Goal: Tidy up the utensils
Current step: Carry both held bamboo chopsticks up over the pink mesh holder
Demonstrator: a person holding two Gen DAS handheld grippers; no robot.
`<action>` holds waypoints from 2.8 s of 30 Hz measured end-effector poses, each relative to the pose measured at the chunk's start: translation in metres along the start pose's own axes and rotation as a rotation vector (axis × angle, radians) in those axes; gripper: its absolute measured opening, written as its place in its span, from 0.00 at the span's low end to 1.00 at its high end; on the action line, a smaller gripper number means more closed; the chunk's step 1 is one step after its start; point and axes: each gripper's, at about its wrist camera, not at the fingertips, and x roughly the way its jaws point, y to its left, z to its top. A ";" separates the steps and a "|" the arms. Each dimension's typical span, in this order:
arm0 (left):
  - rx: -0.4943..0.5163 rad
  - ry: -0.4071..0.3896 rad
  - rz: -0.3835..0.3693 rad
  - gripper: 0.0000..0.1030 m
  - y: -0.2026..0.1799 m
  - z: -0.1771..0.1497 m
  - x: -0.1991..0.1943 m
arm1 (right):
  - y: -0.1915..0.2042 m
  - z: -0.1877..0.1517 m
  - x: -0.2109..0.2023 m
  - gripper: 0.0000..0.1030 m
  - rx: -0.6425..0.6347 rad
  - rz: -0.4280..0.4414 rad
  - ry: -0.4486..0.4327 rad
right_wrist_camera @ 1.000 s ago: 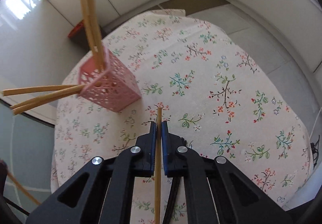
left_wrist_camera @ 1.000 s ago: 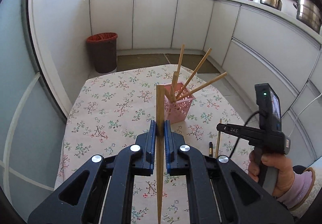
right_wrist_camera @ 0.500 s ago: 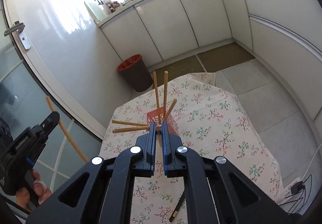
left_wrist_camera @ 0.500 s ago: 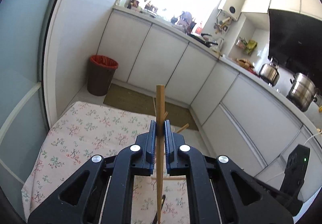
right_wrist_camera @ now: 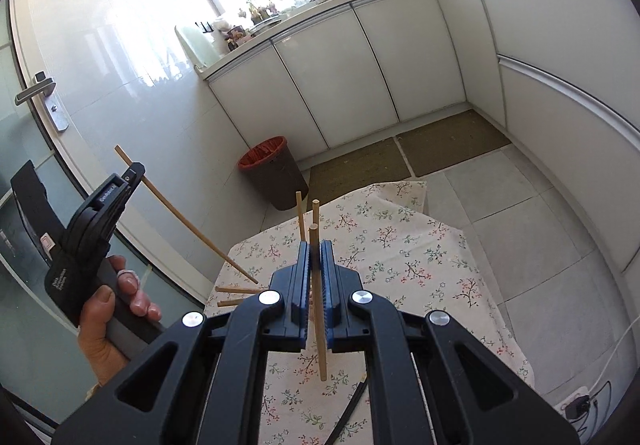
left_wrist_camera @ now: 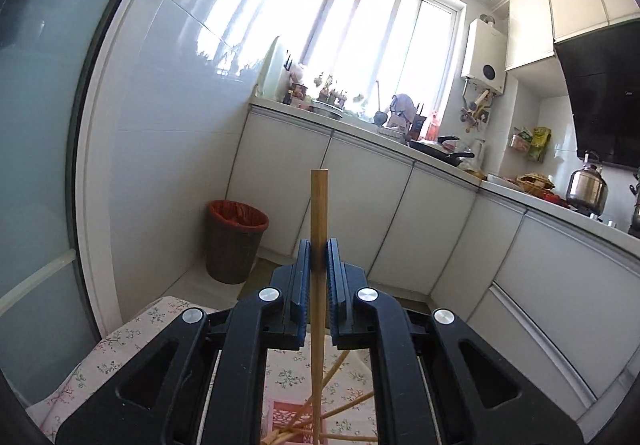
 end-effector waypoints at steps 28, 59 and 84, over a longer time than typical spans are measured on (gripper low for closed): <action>-0.098 0.089 0.181 0.74 0.110 0.017 -0.014 | 0.022 0.014 -0.005 0.05 -0.002 0.091 -0.022; 0.074 1.002 0.370 0.48 0.173 -0.150 0.436 | -0.086 0.007 0.127 0.05 0.201 0.150 0.170; 0.208 0.511 0.134 0.06 0.110 0.033 0.091 | -0.027 -0.007 0.011 0.06 0.138 0.201 0.110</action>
